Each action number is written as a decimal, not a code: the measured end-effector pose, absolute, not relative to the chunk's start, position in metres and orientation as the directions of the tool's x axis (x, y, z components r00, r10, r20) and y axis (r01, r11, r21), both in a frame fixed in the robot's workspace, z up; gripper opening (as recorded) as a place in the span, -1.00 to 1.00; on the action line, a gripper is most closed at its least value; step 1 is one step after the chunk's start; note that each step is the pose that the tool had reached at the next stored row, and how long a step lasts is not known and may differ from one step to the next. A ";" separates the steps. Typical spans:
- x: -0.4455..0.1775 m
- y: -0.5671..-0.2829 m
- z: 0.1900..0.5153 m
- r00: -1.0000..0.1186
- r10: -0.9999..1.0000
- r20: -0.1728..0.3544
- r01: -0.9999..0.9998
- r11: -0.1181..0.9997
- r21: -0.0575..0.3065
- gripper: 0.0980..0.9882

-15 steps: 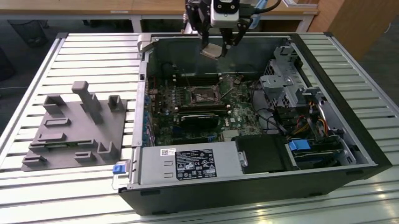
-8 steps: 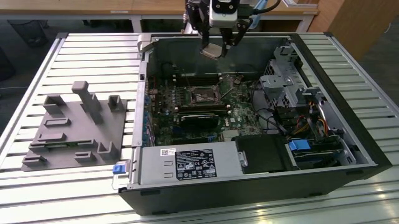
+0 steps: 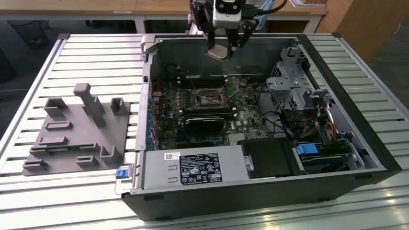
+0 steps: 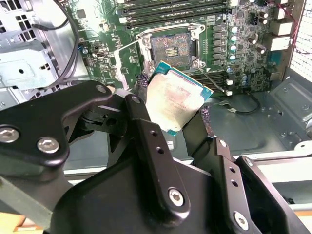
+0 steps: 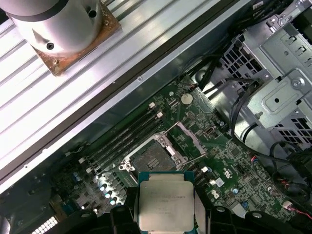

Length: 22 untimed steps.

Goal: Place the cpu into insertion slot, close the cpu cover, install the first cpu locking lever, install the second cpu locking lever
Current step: 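Place the cpu into insertion slot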

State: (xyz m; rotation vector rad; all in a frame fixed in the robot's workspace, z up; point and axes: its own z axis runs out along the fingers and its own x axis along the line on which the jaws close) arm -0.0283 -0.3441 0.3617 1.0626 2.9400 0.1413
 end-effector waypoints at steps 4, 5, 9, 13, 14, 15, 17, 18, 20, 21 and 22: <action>-0.028 -0.344 0.362 -0.753 0.657 0.019 0.656 0.749 0.089 0.00; -0.028 -0.344 0.362 -0.748 0.663 0.019 0.662 0.744 0.089 0.00; -0.028 -0.344 0.361 -0.719 0.695 0.019 0.694 0.715 0.089 0.00; -0.028 -0.344 0.361 -0.681 0.732 0.019 0.731 0.677 0.089 0.00; -0.028 -0.344 0.361 -0.672 0.741 0.019 0.739 0.668 0.089 0.00; -0.028 -0.344 0.361 -0.664 0.748 0.019 0.746 0.660 0.089 0.00; -0.028 -0.344 0.361 -0.649 0.761 0.019 0.759 0.645 0.089 0.00; -0.028 -0.344 0.361 -0.640 0.768 0.019 0.766 0.636 0.089 0.00; -0.028 -0.344 0.361 -0.625 0.781 0.019 0.779 0.621 0.089 0.00; -0.028 -0.344 0.361 -0.617 0.787 0.019 0.785 0.613 0.089 0.00; -0.028 -0.344 0.361 -0.608 0.794 0.019 0.792 0.605 0.089 0.00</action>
